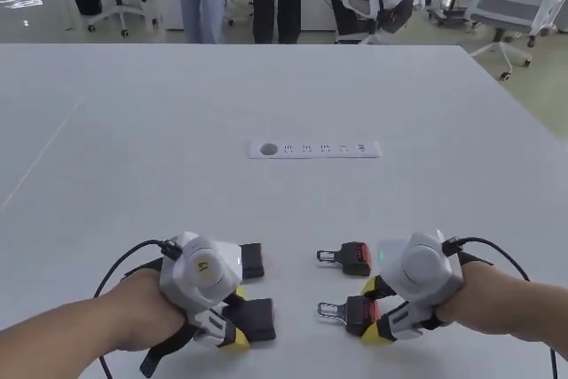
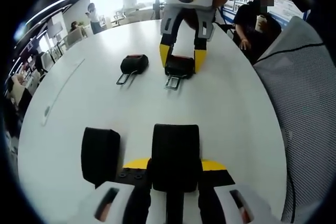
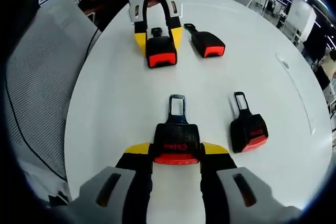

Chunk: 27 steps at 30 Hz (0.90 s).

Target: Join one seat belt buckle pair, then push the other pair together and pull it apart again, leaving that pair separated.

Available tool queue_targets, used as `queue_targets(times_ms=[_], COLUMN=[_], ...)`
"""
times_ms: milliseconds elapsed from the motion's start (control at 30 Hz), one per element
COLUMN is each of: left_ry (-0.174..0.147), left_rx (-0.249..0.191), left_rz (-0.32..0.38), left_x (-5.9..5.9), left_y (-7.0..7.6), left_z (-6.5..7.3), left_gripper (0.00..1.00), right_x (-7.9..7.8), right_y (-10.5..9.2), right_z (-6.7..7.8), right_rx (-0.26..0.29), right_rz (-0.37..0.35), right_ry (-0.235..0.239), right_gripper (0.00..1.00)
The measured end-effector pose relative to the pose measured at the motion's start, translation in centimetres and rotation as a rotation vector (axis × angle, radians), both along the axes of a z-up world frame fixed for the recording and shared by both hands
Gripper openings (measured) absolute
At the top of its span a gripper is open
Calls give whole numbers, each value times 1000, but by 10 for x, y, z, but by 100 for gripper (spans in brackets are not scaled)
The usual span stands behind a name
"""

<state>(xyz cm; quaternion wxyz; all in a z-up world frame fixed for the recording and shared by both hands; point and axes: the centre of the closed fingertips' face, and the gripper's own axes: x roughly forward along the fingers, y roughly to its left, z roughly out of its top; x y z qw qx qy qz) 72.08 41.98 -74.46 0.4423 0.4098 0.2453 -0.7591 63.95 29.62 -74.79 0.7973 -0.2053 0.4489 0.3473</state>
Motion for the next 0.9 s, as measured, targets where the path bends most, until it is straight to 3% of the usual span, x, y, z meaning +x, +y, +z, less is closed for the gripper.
queue_targets(times_ms=[500, 633, 900], left_ry=[-6, -12, -9], left_rx=[5, 1, 13], left_rz=[-5, -15, -16], left_x=[-4, -3, -3], left_y=[2, 3, 2], left_z=[-1, -2, -2], left_gripper=[34, 34, 34], right_x=[2, 9, 20], right_y=[28, 38, 54], right_z=[-1, 0, -1], right_rx=[2, -6, -15], right_rz=[61, 88, 125], right_ry=[-4, -25, -9], right_gripper=[33, 33, 33])
